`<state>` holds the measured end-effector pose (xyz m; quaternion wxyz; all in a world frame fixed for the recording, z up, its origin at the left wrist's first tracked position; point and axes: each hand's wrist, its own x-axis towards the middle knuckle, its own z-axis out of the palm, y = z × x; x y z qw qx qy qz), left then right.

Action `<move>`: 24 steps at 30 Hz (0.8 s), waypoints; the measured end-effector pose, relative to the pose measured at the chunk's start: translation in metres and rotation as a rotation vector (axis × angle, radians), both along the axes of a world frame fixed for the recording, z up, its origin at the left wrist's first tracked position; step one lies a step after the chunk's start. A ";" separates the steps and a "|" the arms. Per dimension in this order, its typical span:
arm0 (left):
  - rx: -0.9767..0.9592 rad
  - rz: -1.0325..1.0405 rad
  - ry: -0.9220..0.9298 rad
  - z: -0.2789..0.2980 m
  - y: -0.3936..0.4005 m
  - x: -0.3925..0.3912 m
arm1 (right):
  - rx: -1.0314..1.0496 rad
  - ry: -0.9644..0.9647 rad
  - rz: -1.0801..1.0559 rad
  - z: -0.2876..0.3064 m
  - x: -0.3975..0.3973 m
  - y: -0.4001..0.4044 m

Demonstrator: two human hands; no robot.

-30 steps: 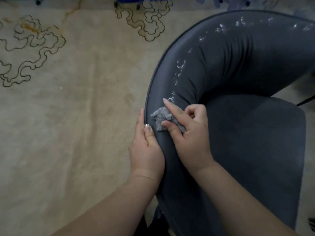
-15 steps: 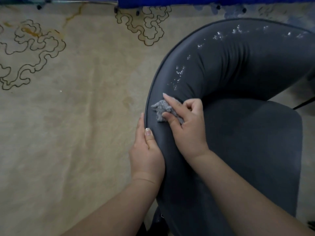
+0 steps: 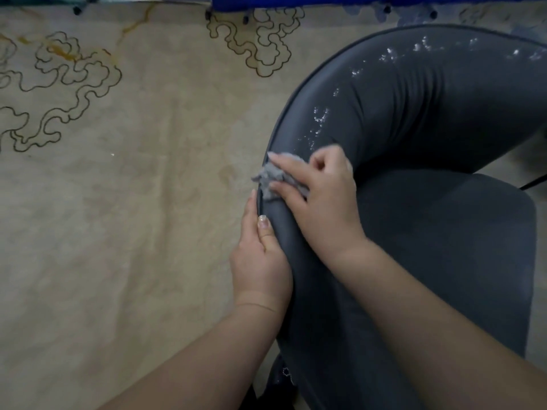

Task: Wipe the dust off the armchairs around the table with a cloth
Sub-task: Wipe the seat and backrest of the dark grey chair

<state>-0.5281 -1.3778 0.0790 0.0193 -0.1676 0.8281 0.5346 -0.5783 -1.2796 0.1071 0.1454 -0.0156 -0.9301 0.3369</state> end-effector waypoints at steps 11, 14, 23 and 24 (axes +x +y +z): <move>0.010 -0.022 0.022 -0.001 0.000 -0.002 | 0.003 -0.040 0.063 0.002 -0.010 -0.007; 0.027 -0.019 0.034 0.001 0.000 -0.001 | -0.057 -0.010 -0.086 0.002 -0.037 -0.007; -0.133 -0.282 0.003 0.013 -0.002 -0.086 | -0.537 0.083 -0.442 -0.021 -0.012 0.027; -0.134 -0.313 0.001 0.016 0.005 -0.109 | -0.569 0.086 -0.464 -0.020 -0.020 0.032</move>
